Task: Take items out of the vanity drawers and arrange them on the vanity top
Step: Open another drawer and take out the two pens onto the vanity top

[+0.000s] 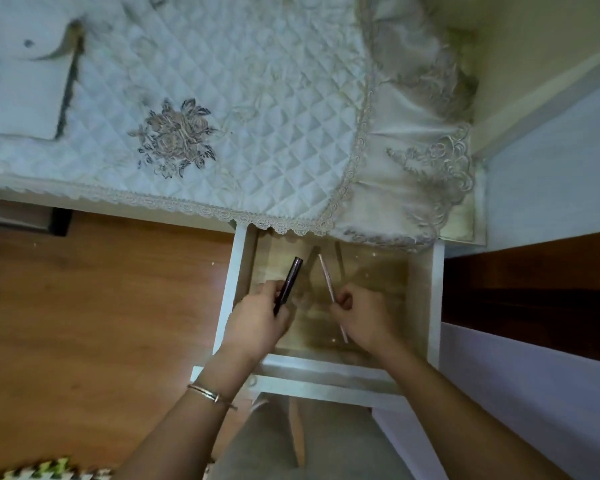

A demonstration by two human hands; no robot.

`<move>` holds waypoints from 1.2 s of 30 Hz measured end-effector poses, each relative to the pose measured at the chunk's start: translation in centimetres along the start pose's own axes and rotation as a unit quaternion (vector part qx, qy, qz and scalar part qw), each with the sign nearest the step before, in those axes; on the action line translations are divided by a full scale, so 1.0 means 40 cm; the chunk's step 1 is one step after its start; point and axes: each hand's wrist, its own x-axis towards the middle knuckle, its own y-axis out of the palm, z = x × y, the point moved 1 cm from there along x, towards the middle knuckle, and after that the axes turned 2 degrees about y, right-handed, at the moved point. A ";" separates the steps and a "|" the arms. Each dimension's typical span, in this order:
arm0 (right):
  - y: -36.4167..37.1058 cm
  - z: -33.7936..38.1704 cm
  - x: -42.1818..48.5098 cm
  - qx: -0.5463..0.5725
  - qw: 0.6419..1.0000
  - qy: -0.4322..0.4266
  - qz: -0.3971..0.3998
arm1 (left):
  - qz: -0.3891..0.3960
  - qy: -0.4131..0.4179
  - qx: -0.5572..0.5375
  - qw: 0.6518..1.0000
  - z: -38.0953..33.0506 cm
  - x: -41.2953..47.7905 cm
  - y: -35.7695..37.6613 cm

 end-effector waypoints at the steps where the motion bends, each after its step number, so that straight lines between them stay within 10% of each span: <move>1: -0.018 0.019 -0.009 -0.003 1.000 -0.016 0.001 | -0.019 0.009 -0.018 1.000 -0.003 -0.008 -0.021; 13: -0.204 0.452 0.113 0.162 0.970 -0.175 -0.056 | -0.277 0.028 -0.141 0.950 -0.056 0.155 -0.378; 36: -0.169 0.335 0.111 0.068 0.973 -0.181 -0.126 | -0.254 0.051 -0.098 0.961 0.043 0.147 -0.363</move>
